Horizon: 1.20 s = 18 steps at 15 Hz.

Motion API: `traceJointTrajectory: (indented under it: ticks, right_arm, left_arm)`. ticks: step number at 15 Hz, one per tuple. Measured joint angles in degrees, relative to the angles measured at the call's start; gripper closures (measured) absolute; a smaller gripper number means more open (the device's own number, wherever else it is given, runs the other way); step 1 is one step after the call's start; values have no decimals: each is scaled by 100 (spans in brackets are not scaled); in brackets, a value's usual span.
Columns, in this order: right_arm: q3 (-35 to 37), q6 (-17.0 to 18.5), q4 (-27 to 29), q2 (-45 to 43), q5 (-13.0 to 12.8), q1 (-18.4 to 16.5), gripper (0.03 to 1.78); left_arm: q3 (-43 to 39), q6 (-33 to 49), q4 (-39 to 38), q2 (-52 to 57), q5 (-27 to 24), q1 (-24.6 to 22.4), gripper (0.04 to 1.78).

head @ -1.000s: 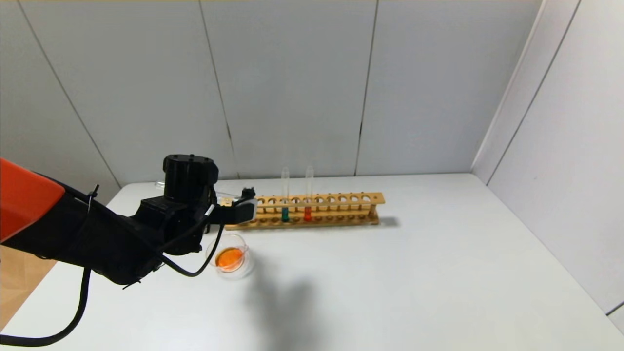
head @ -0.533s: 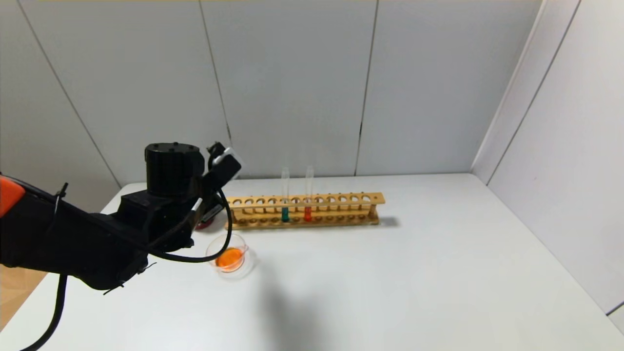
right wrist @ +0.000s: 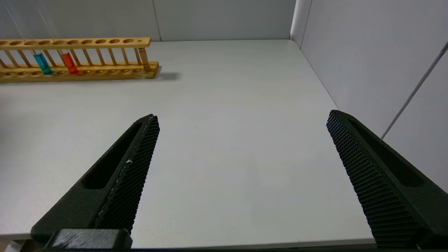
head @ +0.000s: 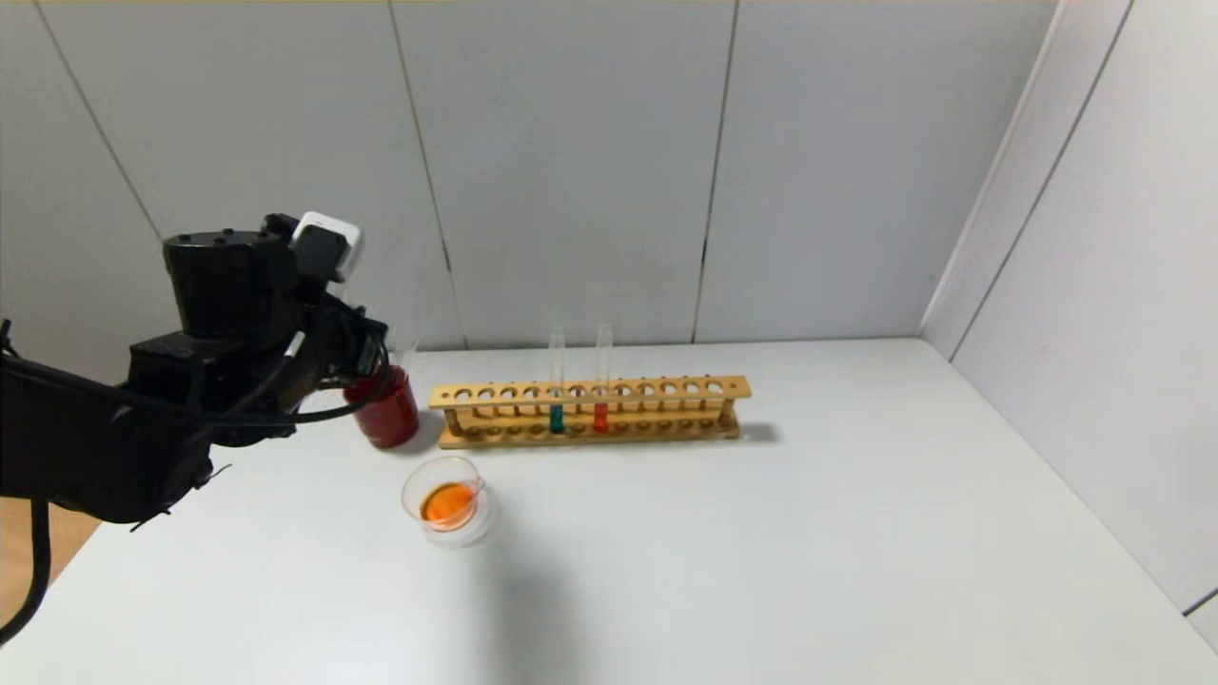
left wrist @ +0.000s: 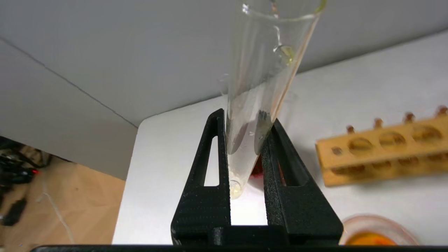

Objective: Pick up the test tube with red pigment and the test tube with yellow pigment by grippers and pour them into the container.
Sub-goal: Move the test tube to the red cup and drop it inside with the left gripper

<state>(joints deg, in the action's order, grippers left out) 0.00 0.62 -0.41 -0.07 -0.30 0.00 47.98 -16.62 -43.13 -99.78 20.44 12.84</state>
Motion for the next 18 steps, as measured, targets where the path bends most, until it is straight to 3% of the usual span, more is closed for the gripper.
traceJointTrajectory:
  ticks: [4, 8, 18]
  right_arm:
    - [0, 0, 0, 0, 1, 0, 6]
    - [0, -2, 0, 0, 0, 0, 6]
    - [0, 0, 1, 0, 0, 0, 6]
  left_arm:
    - [488, 730, -2, -427, -667, -407, 151]
    - [828, 1178, -111, -1080, -769, -490, 151]
    - [869, 1207, -341, -1681, -973, -672, 151]
